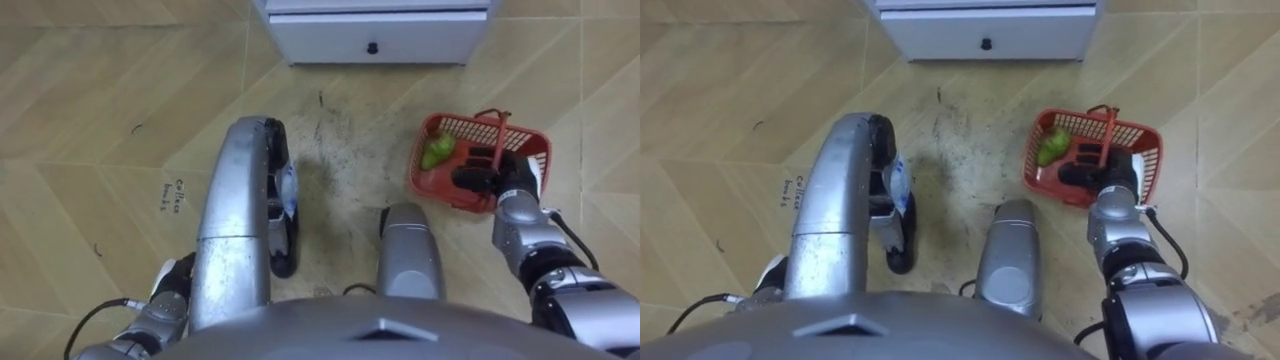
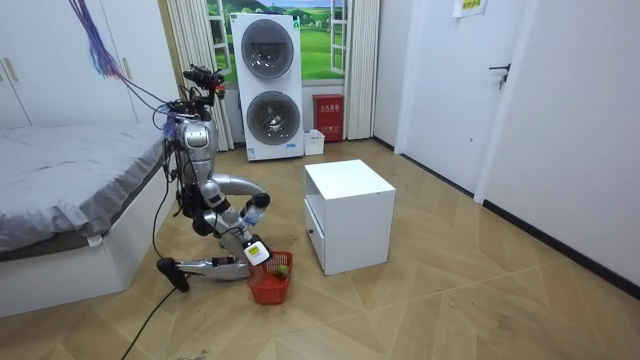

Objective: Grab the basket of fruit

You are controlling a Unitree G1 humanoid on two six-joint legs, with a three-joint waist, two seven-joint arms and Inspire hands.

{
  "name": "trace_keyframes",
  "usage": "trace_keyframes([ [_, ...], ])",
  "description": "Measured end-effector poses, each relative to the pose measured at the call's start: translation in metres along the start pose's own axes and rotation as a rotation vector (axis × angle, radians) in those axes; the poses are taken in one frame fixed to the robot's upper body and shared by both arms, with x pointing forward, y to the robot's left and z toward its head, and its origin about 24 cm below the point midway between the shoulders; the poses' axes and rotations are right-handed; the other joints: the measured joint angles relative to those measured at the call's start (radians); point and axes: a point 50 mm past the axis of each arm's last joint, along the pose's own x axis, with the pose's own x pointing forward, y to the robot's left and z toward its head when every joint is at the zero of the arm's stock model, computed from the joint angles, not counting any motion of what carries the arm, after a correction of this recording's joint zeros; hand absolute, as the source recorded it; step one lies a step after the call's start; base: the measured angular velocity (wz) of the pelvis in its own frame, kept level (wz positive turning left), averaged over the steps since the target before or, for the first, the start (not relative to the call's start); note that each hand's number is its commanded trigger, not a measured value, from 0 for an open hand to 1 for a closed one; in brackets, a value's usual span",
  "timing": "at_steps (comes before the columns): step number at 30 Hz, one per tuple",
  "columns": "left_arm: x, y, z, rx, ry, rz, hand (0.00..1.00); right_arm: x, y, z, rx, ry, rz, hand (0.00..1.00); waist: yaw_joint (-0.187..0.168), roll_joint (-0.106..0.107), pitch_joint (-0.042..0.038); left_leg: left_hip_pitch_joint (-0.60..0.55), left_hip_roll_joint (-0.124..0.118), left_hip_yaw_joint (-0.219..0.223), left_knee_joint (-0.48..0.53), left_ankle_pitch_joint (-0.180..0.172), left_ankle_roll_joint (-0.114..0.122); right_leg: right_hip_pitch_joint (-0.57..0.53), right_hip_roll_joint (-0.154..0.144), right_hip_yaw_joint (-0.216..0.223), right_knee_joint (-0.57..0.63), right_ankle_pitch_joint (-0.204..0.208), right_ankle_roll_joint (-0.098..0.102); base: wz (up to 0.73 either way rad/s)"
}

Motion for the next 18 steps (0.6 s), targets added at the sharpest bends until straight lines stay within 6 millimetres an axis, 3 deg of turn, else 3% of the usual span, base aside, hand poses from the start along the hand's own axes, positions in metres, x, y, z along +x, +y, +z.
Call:
trace_keyframes([
  [18, 0.0003, 0.0000, -0.0002, -0.018, 0.010, -0.026, 0.00, 0.0008, 0.0036, 0.0003, -0.004, 0.022, 0.032, 1.00, 0.001, -0.002, 0.0005, -0.003, -0.001, -0.019, 0.015, 0.000, 0.000, 0.008, 0.016, -0.008, 0.003, -0.001, 0.001, 0.00],
])
